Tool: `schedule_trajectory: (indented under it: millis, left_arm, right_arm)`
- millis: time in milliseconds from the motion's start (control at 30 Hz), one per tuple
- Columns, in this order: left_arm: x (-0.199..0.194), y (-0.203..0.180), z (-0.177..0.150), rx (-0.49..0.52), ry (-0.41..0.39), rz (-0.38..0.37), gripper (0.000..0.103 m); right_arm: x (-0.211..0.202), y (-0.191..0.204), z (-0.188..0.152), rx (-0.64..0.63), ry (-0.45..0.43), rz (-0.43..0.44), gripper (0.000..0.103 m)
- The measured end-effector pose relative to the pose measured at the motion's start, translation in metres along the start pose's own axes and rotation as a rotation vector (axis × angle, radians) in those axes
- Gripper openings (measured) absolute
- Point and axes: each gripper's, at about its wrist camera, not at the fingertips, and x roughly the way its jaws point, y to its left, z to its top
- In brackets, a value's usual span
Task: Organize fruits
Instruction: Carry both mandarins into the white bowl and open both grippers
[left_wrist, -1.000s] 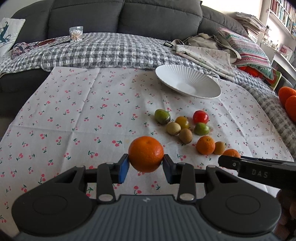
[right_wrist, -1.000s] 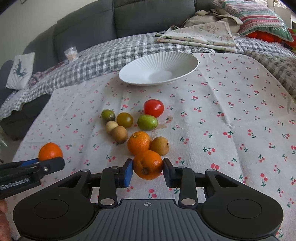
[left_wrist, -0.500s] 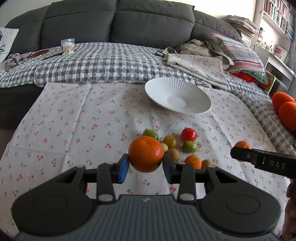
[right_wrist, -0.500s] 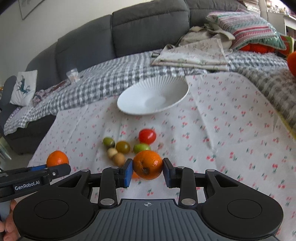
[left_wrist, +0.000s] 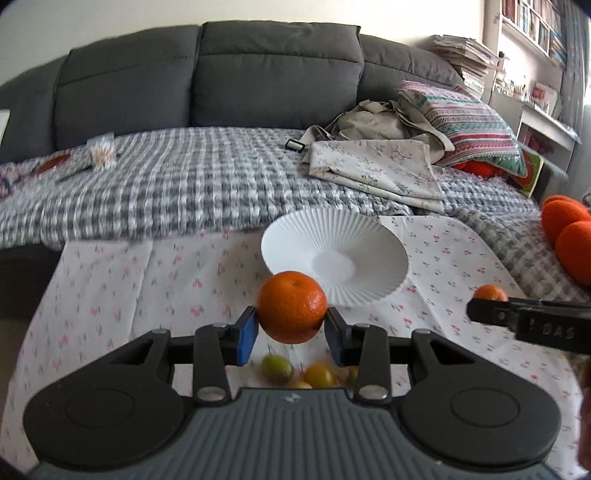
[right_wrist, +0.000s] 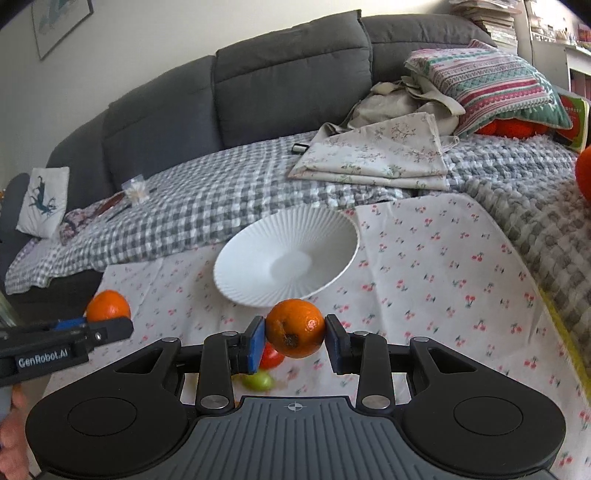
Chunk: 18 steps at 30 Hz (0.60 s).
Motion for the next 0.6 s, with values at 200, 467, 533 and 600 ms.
schedule_trajectory:
  millis: [200, 467, 533, 600]
  left_arm:
    - [0.039, -0.003, 0.013, 0.016, 0.002, -0.016, 0.038]
    - [0.098, -0.018, 0.021, 0.092, 0.003, -0.042, 0.038]
    - [0.111, -0.020, 0.020, 0.099, 0.011, -0.050, 0.038]
    - [0.122, -0.021, 0.020, 0.106, 0.023, -0.061, 0.038]
  right_arm:
    - [0.027, -0.010, 0.021, 0.006, 0.013, 0.011, 0.033]
    - [0.080, -0.005, 0.041, -0.027, 0.049, 0.014, 0.033]
    - [0.092, -0.005, 0.041, -0.033, 0.063, 0.007, 0.033]
    - [0.103, -0.005, 0.040, -0.040, 0.076, 0.002, 0.033]
